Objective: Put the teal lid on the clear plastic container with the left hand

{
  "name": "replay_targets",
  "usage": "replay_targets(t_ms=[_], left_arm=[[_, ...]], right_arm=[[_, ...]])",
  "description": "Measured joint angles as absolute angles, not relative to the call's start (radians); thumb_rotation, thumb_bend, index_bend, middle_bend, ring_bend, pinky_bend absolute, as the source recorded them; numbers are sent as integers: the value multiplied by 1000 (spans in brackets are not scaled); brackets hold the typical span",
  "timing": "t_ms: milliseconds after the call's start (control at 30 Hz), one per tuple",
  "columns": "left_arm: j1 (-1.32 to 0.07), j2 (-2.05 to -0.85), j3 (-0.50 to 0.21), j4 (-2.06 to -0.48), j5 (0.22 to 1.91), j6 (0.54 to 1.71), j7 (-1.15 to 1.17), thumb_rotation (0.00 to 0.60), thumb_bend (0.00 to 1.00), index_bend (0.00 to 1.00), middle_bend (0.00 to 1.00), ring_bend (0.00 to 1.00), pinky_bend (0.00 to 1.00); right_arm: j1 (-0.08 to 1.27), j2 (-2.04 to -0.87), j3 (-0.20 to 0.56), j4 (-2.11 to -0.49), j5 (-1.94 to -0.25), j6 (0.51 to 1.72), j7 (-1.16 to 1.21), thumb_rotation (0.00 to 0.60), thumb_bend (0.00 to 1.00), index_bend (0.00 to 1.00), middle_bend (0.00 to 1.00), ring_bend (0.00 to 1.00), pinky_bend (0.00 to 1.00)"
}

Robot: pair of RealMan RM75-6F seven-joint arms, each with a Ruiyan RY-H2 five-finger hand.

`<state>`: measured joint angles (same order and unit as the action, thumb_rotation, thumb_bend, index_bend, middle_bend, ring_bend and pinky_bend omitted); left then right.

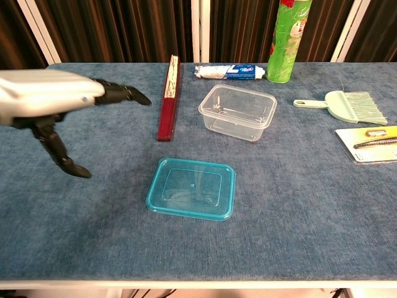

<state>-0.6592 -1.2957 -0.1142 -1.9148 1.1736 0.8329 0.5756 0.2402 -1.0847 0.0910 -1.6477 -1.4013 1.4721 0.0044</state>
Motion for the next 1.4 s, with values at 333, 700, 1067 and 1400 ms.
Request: replay_targets(t_ms=[333, 700, 1067, 1400], left_arm=[[-890, -1488, -100, -1946, 594, 925, 921, 600, 32, 0, 0, 0, 0], [-1094, -1649, -128, -1888, 327, 1057, 1028, 600, 32, 0, 0, 0, 0], [-1164, -1706, -149, -1846, 226, 1097, 1037, 600, 32, 0, 0, 0, 0], [-1186, -1751, -142, -1806, 206, 1127, 1017, 600, 32, 0, 0, 0, 0]], right_arm=[[232, -1109, 91, -1604, -1419, 1444, 50, 600, 26, 0, 0, 0, 0], [216, -1129, 98, -1566, -1413, 1428, 90, 600, 26, 0, 0, 0, 0], [192, -1129, 102, -1550, -1416, 1434, 122, 600, 26, 0, 0, 0, 0], [183, -1130, 104, -1540, -1422, 1424, 142, 600, 26, 0, 0, 0, 0]])
